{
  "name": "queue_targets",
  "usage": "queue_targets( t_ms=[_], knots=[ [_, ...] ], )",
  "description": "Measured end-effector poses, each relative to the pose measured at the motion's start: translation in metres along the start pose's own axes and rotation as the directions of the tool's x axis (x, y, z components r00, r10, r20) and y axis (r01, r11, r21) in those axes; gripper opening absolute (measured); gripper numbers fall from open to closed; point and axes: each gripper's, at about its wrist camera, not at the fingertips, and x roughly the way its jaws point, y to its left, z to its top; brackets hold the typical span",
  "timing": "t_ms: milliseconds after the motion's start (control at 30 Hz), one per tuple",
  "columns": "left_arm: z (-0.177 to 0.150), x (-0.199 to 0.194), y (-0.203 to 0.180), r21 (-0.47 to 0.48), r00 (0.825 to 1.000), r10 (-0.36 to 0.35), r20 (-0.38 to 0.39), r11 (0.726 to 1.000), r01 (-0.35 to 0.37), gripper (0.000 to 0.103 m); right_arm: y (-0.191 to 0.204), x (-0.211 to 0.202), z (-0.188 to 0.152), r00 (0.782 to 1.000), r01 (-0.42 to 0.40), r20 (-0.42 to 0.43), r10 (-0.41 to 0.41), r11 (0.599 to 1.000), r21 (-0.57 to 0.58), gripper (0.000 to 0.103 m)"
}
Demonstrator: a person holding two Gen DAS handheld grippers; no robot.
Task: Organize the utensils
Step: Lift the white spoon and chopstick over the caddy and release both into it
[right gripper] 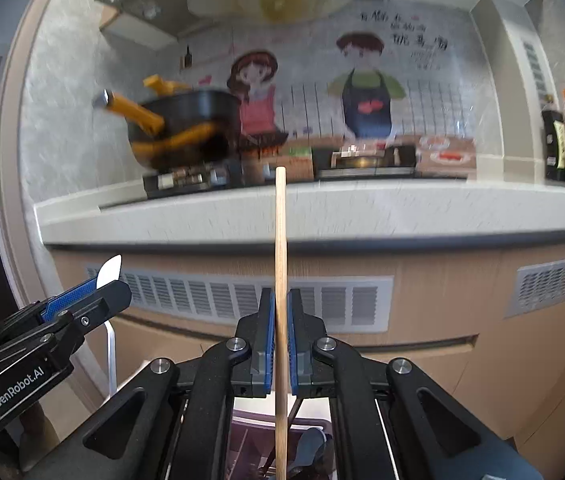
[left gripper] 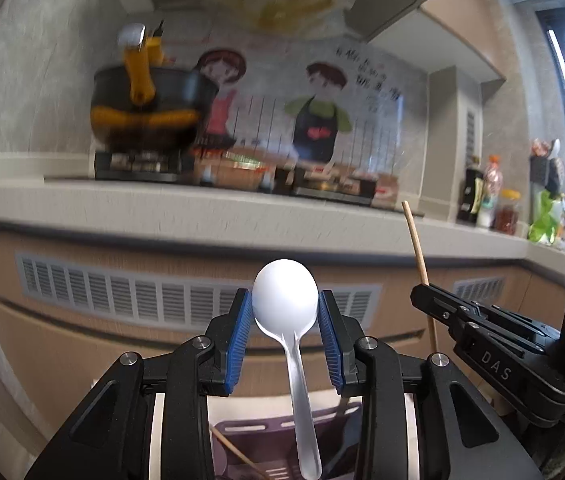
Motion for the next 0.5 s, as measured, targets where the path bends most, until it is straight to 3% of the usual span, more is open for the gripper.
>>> queue_targets(
  t_ms=[200, 500],
  knots=[
    [-0.032, 0.042, 0.015, -0.024, 0.997, 0.013, -0.077, 1.000, -0.015, 0.035, -0.004, 0.043, -0.029, 0.998, 0.010, -0.061, -0.010, 1.000, 0.004, 0.005],
    [-0.065, 0.072, 0.016, -0.008, 0.993, 0.042, -0.112, 0.999, -0.043, 0.035, -0.003, 0.067, -0.058, 0.998, 0.023, -0.060, -0.024, 0.999, -0.026, 0.005]
  ],
)
